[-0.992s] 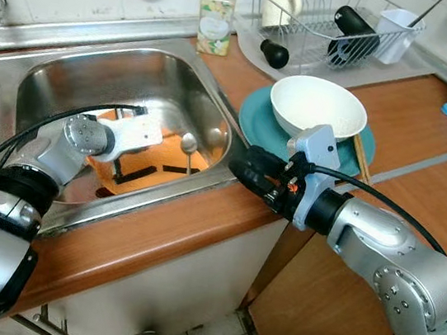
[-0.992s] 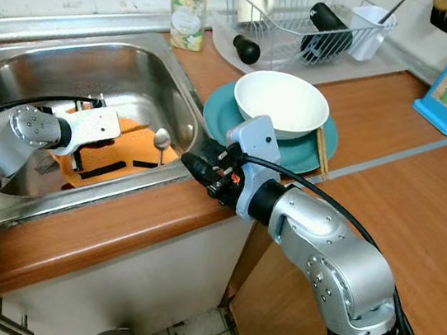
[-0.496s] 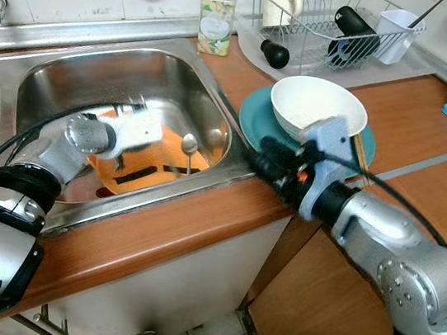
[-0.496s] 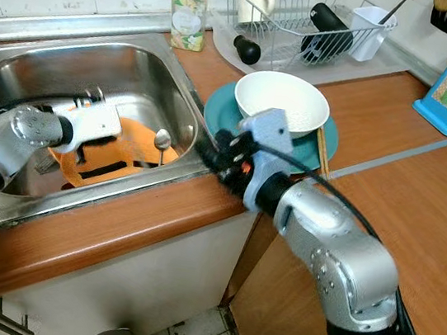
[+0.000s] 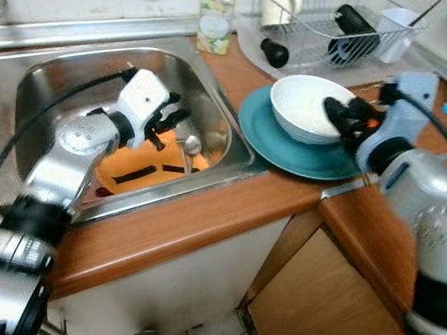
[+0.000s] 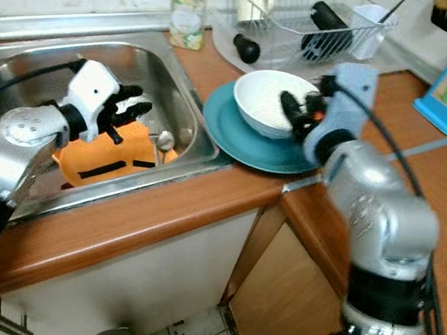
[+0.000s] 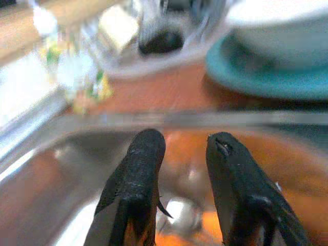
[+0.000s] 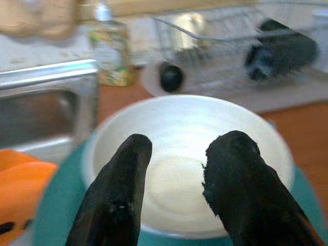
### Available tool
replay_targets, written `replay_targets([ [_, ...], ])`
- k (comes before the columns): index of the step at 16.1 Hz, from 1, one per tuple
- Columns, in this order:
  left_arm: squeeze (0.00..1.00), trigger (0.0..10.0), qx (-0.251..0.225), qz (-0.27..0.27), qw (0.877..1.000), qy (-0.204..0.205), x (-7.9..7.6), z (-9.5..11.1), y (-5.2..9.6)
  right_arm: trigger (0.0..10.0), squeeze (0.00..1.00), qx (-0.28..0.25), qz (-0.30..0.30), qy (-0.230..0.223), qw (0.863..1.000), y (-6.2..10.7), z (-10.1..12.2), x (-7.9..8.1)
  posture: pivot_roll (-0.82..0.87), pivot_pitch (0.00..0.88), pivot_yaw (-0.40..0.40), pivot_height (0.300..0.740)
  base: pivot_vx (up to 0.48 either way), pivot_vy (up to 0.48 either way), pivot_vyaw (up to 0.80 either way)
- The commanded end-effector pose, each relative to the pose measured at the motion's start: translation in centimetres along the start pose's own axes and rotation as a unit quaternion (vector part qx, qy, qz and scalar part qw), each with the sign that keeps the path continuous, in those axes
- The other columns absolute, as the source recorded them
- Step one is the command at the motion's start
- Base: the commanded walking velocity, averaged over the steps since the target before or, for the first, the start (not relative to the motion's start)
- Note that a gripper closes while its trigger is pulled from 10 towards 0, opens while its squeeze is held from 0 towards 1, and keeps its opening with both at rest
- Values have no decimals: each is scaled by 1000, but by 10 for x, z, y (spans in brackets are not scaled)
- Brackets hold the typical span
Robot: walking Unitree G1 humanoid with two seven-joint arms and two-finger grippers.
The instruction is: Kitchen organization
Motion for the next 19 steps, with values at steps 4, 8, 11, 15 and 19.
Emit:
replay_targets([
  [4, 0, 10000, -20, -21, 999, 30, -20, 19, 16, 10000, 800, 22, -53, -18, 998, -7, 2, -35, -66, 45, 1, 740, 0, 0, 0],
  [8, 0, 10000, -14, -105, 991, 79, -66, 25, 31, 10000, 0, 89, -43, -113, 989, -18, -15, -51, -67, 34, 3, 740, 0, 0, 0],
  [11, 0, 10000, -9, -102, 991, 89, -71, 26, 34, 10000, 0, 103, -12, -155, 982, -24, -20, -41, -64, 29, 1, 740, 0, 0, 0],
  [15, 0, 10000, -1, -103, 990, 94, -76, 29, 35, 3804, 0, 126, 21, -210, 969, -31, -29, -24, -57, 13, -4, 740, 0, 0, 0],
  [19, 0, 10000, 0, -101, 991, 93, -77, 31, 34, 0, 0, 119, 44, -237, 963, -33, -25, -13, -57, 11, -2, 740, 0, 0, 0],
])
Point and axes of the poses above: a point about 5 cm out from each wrist's last joint towards the gripper, its own y axis pointing back from the gripper into the wrist, its own z axis along the axis of the wrist's last joint, x = y × z, the point moved 5 cm from there along -y, pointing out of the wrist towards the gripper, and after that the axes turned 12 degrees about y, right-handed, at the moved point
